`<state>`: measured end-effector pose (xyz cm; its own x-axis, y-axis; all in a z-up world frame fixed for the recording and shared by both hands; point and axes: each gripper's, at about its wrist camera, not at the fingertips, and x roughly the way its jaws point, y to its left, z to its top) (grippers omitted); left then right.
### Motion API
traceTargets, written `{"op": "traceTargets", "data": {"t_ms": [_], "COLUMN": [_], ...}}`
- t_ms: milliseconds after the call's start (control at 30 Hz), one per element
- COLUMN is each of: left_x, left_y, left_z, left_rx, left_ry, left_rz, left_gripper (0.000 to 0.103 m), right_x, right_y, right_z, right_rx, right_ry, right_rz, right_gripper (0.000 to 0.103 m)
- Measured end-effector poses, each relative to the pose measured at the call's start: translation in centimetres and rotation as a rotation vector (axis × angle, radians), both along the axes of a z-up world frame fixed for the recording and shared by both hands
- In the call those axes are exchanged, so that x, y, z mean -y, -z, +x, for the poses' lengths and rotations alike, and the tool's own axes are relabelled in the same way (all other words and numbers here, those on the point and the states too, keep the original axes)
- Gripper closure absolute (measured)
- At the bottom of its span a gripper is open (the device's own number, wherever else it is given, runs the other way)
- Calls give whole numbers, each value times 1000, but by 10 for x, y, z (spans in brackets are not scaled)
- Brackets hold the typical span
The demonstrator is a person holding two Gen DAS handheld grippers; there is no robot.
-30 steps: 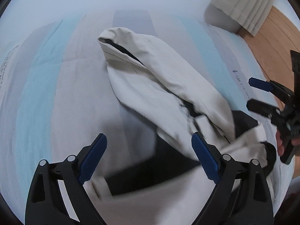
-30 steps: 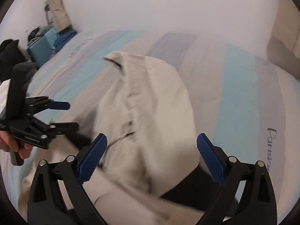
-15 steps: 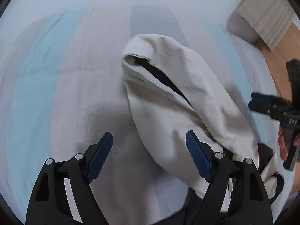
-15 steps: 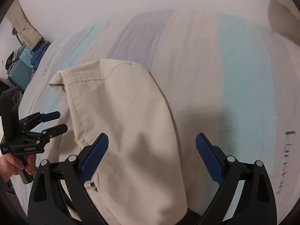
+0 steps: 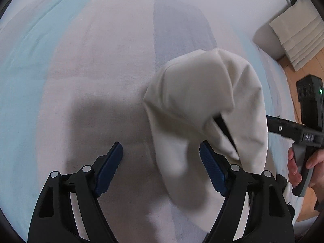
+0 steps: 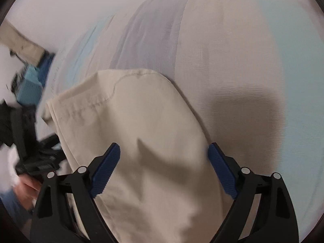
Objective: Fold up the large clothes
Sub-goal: 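Grasp the jacket hood with the left gripper while the right gripper grasps the hood edge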
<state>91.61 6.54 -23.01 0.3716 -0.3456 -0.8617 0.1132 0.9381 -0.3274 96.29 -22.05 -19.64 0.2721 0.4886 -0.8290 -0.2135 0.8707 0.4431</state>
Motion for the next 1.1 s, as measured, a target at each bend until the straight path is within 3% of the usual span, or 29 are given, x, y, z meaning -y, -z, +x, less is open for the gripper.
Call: {"op": "traceTargets", "data": {"t_ms": [67,233,333,500,633,900,1100], "left_x": [-1,3,4,-1,-12,-18,-10], "left_y": [3,7,7,7,4,-23,-43], "left_z": [4,10,8,6,1,-14,-29], "left_rx": [5,23,31,30,36,70,103], "left_ry": [-14,-30,-14,-27,-37,-35,-18], "left_rz": [-24,-44,-58,-86,-75,-53,38], "left_gripper": [32,38,49,78,90,95,95], "right_x": [3,-1,0,-5,-9,-10,-7], "right_y": [1,6,10,14,11,-6,-29], "right_z": [4,14,16,13,10,-13,-36], "right_rx": [-3,-1,-15,-28,-28,23,100], "right_ry": [28,18,23,13,33,25,19], "right_rz": [28,-24,-25,-66,-71,-74,-113], "right_gripper": [18,23,36,63,82,93,97]}}
